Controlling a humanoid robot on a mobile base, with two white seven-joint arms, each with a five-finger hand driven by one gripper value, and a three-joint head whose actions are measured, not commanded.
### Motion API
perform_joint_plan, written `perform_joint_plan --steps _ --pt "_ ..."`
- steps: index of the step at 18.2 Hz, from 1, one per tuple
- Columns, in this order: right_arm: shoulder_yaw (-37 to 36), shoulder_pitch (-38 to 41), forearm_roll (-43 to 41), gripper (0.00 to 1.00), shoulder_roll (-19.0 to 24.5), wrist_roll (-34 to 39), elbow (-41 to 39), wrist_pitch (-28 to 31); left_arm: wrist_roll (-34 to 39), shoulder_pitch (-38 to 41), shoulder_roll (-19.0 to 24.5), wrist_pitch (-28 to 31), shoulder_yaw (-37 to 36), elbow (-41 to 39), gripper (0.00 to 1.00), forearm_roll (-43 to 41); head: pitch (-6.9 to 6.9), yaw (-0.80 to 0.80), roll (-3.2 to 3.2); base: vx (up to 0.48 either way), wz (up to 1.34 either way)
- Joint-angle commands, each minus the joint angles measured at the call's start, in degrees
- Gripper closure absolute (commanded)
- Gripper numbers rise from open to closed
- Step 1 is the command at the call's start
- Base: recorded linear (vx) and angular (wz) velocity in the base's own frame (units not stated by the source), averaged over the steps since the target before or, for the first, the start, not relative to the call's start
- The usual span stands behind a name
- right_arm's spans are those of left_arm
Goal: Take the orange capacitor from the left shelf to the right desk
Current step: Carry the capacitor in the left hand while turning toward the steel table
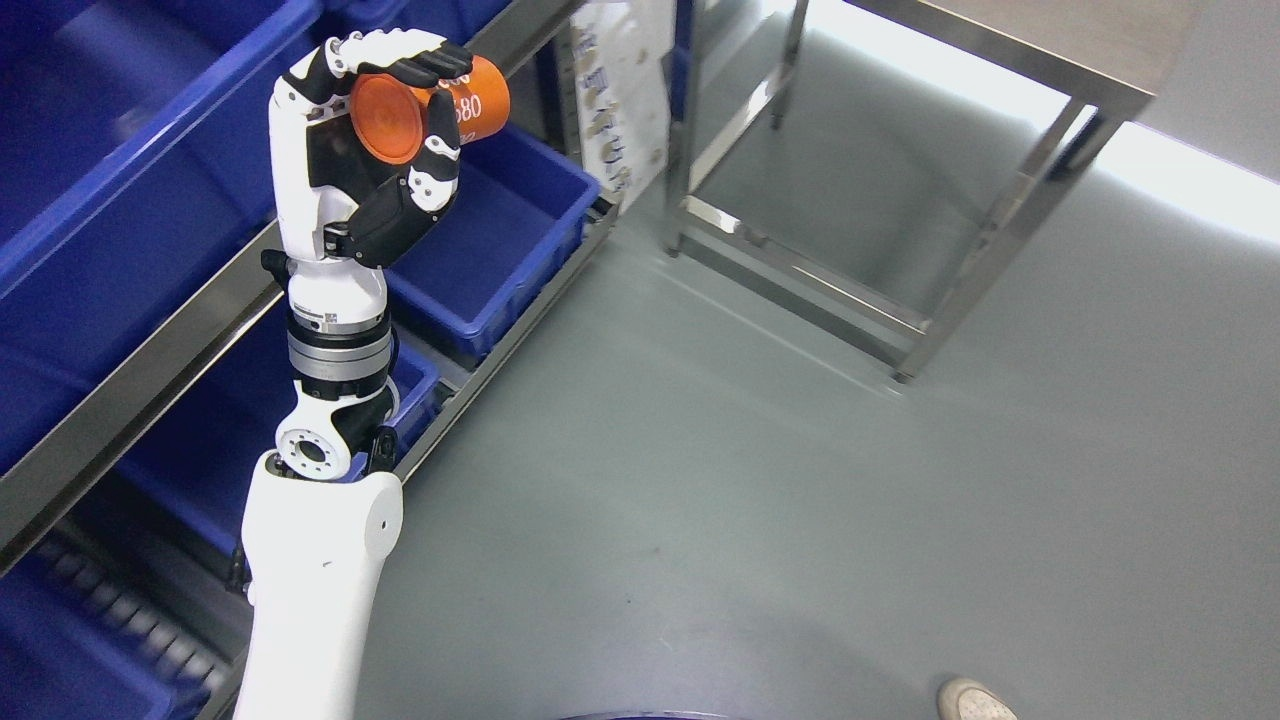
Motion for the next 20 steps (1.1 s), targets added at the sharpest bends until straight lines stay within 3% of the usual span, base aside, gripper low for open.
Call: perform_joint_plan --steps 1,10,20 --pt "-0.7 1.1 0.3 0.0 -1.0 0.0 -1.0 0.0 0.0 0.0 1.0 0.0 -2.2 -0.2 0.96 0.2 0.0 0.0 0.0 0.15 -0.97" --pt "-0.7 1.1 0.3 0.0 -1.0 0.0 -1.0 0.0 -0.1 -0.1 1.0 0.0 -3.8 0.1 0.96 0.2 0.02 0.0 0.0 0.267 -0.68" --pt "-0.7 1.1 0.3 0.0 -1.0 0.0 -1.0 0.0 0.1 -0.3 1.0 0.0 -7.7 1.3 0.96 0.3 0.02 0.0 0.0 0.452 -0.12"
